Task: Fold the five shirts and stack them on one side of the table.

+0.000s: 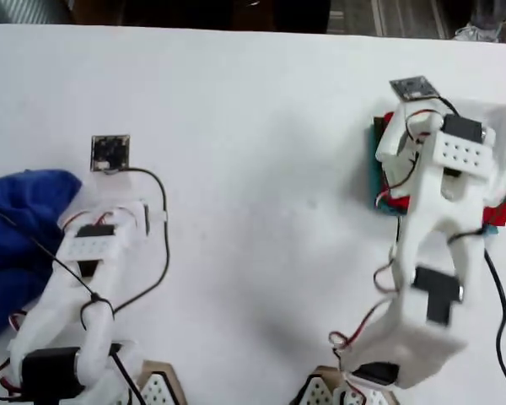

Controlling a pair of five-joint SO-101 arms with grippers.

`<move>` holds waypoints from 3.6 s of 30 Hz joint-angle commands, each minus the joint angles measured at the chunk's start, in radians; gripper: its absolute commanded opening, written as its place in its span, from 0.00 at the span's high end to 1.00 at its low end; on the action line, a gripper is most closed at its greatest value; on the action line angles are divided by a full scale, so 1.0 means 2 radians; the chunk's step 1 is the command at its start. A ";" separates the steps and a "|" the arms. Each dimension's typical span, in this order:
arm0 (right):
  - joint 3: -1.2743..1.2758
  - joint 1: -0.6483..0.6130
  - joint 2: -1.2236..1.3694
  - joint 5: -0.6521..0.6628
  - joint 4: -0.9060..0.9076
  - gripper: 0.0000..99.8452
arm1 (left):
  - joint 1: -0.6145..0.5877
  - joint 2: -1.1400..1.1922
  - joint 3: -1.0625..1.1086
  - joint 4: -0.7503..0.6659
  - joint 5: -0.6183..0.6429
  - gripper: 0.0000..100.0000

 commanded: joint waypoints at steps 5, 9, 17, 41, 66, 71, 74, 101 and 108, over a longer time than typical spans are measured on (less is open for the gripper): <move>0.084 -0.017 -0.218 -0.104 -0.025 0.97 | -0.002 -0.021 -0.004 -0.009 -0.004 0.97; 0.150 -0.059 -0.235 -0.170 -0.053 0.96 | -0.042 -0.029 -0.019 0.009 -0.021 0.97; 0.220 -0.142 -0.216 -0.193 -0.047 0.93 | -0.156 -0.066 -0.105 0.194 -0.091 0.97; 0.297 -0.326 -0.206 -0.214 -0.201 0.87 | -0.343 0.024 -0.274 0.268 -0.219 0.79; 0.298 -0.326 -0.202 -0.214 -0.194 0.93 | -0.265 0.153 -0.473 0.446 -0.177 0.93; 0.298 -0.326 -0.202 -0.214 -0.194 0.90 | -0.249 0.153 -0.435 0.441 -0.143 0.81; 0.298 -0.326 -0.202 -0.214 -0.194 0.90 | -0.249 0.153 -0.422 0.423 -0.131 0.83; 0.298 -0.274 -0.202 -0.217 -0.198 0.90 | -0.147 0.149 -0.498 0.484 -0.108 0.97; 0.297 -0.247 -0.205 -0.218 -0.198 0.90 | 0.087 0.150 -0.755 0.636 -0.091 0.97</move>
